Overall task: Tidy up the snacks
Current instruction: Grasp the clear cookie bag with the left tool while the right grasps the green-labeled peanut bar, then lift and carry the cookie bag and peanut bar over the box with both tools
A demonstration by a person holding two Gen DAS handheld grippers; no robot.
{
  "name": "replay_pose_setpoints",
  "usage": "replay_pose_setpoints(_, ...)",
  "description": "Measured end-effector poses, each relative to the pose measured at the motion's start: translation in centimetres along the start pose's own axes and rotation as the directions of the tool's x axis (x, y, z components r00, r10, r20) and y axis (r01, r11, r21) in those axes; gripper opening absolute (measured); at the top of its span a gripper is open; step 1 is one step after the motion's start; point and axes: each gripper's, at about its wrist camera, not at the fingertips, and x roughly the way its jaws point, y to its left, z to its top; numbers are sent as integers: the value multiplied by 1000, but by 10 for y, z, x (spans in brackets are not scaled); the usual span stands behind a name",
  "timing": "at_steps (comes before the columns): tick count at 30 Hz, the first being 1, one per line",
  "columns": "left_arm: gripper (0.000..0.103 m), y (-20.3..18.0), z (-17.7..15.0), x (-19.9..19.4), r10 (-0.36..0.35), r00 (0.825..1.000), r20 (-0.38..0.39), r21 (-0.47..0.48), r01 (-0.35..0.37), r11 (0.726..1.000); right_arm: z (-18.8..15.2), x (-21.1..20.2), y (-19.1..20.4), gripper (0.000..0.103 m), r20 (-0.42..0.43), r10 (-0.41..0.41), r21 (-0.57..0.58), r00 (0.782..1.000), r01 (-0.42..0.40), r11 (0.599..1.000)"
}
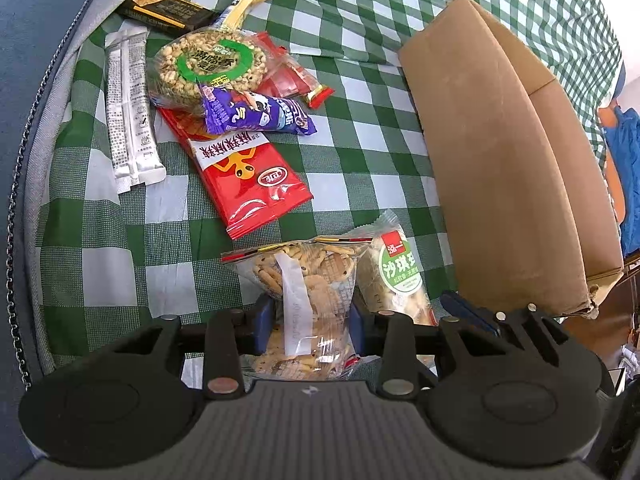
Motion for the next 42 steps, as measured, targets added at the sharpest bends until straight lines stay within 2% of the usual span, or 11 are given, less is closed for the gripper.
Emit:
replay_pose_setpoints(12,45,-2,0,2,-3,1000,-6,-2,3,1000,0,12,-2,54,-32,-9,5,999,10,1000)
replay_pose_setpoints(19,51,-4,1,4,-16,1000,-12,18,16,1000,-1,12,1,41,-37,-6,-20,999,5,1000)
replay_pose_setpoints(28,49,-5,3,7,-16,1000,-14,36,17,999,0,5,0,38,4,-30,-34,1000,30,999)
replay_pose_setpoints(32,41,-4,5,3,-21,1000,17,39,20,999,2,-1,-1,37,47,-70,-48,996,73,996)
replay_pose_setpoints(37,41,-4,7,-9,-63,995,79,34,61,998,7,-14,-2,37,94,-112,-63,989,118,991)
replay_pose_setpoints(42,41,-1,7,-24,-112,981,159,15,111,994,16,-35,-4,37,164,-131,-77,978,145,986)
